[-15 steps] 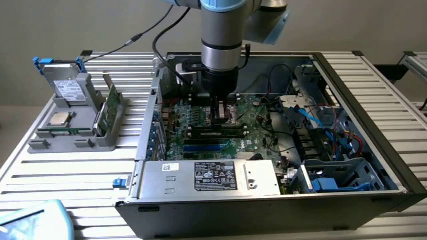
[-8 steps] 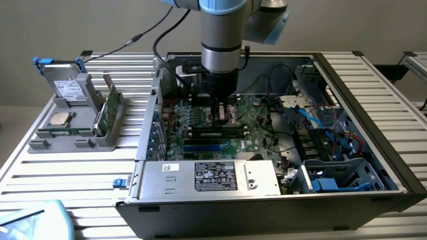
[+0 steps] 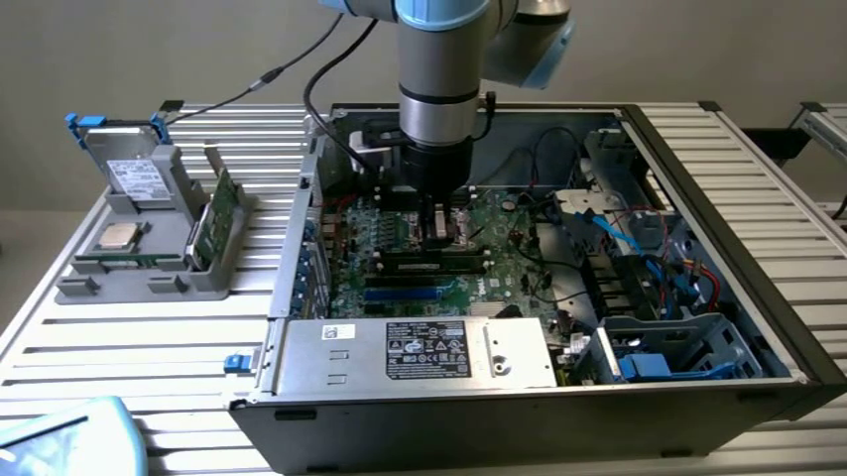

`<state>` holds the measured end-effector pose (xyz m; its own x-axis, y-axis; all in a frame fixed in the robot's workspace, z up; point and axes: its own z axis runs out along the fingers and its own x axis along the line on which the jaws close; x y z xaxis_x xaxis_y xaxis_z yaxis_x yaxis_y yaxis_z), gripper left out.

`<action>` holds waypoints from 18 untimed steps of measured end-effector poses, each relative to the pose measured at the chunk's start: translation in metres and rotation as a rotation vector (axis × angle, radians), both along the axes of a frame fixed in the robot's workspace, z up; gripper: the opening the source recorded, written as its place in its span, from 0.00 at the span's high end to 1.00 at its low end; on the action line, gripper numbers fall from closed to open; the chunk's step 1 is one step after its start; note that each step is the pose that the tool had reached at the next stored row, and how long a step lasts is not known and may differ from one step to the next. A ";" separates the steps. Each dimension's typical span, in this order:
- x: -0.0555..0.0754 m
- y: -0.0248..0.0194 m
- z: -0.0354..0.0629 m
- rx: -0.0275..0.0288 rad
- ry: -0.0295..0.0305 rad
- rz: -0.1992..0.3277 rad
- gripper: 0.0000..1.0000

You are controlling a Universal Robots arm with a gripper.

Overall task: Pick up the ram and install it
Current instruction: 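Press down the ram until it locks into place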

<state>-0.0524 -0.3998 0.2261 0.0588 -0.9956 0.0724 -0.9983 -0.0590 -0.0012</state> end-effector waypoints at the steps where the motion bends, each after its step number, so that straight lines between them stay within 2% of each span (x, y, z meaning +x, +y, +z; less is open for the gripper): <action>1: 0.000 -0.0007 0.0020 0.0008 0.0016 0.000 0.89; 2: 0.001 -0.0016 0.0043 0.0009 0.0037 0.000 0.89; 10: 0.002 -0.0075 0.0186 0.0141 0.0187 0.000 0.89; 14: 0.003 -0.0092 0.0194 0.0188 0.0208 0.000 0.89; 18: 0.003 -0.0093 0.0194 0.0189 0.0209 0.000 0.89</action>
